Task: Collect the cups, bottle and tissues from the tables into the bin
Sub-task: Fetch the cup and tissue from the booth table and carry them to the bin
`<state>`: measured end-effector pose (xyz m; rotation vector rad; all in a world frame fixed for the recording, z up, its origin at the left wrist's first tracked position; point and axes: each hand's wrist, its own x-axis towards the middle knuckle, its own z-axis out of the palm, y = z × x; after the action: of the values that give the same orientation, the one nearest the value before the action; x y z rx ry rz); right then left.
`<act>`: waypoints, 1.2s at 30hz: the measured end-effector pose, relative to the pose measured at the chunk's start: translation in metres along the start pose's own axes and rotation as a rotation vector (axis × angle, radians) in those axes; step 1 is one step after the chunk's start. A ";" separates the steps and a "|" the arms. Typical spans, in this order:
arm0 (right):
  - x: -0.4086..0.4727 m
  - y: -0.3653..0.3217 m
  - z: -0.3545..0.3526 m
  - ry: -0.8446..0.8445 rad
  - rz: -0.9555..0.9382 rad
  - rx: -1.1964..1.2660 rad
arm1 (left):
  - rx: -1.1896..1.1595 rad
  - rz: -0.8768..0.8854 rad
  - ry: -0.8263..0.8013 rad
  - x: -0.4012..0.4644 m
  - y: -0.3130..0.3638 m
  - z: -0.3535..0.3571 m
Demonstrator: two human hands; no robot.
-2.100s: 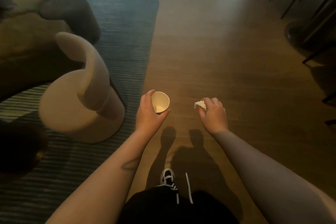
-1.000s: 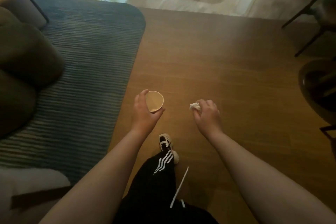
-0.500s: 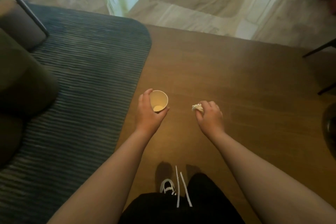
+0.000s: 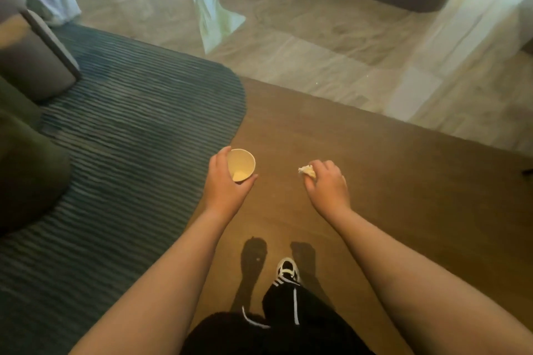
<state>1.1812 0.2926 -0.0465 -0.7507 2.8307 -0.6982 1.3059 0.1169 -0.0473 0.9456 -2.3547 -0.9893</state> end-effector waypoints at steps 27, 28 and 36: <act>0.608 -0.116 0.037 -0.035 -0.267 0.019 | 0.015 -0.141 0.203 0.561 0.007 0.063; 0.626 -0.121 0.039 -0.050 -0.260 0.026 | 0.013 -0.147 0.207 0.579 0.008 0.063; 0.770 -0.152 0.066 -0.112 -0.267 0.051 | 0.014 -0.197 0.223 0.716 -0.008 0.086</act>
<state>0.5954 -0.2336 -0.0402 -1.1352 2.6290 -0.7348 0.7692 -0.3650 -0.0318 1.2447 -2.1175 -0.8880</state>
